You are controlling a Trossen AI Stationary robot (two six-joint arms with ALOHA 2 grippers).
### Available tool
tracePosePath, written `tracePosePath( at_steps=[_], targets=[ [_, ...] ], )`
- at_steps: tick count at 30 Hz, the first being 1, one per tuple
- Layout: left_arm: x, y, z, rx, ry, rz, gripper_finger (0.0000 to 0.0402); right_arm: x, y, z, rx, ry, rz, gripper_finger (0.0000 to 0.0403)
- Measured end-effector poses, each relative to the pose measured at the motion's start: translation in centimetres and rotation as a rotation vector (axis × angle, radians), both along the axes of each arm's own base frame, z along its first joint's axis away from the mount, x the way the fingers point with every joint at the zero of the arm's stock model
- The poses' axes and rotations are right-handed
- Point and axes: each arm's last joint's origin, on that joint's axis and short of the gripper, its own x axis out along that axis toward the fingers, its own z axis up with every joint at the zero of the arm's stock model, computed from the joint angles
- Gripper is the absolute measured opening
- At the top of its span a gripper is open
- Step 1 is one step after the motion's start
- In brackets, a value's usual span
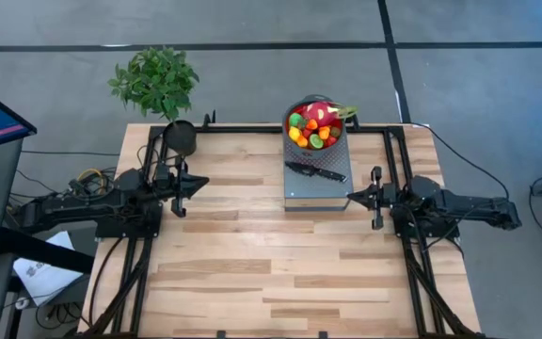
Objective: Pick & Place Fruit
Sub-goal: Return to Home Position
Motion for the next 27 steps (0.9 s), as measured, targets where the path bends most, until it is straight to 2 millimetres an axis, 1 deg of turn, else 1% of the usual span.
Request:
tracePosePath(
  at_steps=[19,20,24,27],
  targets=[
    [0.0,-0.1,0.1,0.004,-0.009,-0.007,0.0006,0.0,0.0,0.0,0.0,0.001,-0.002,0.0],
    [-0.1,-0.2,0.1,0.014,-0.012,-0.012,0.0006,0.0,0.0,0.0,0.0,0.001,-0.002,0.0],
    [-0.2,-1.0,0.1,0.144,-0.008,-0.05,0.0006,0.0,0.0,0.0,0.001,0.001,-0.002,0.0],
    [-0.4,-1.9,-0.8,0.191,-0.003,-0.117,0.0006,0.0,0.0,0.0,0.0,0.001,-0.002,0.0]
  ],
)
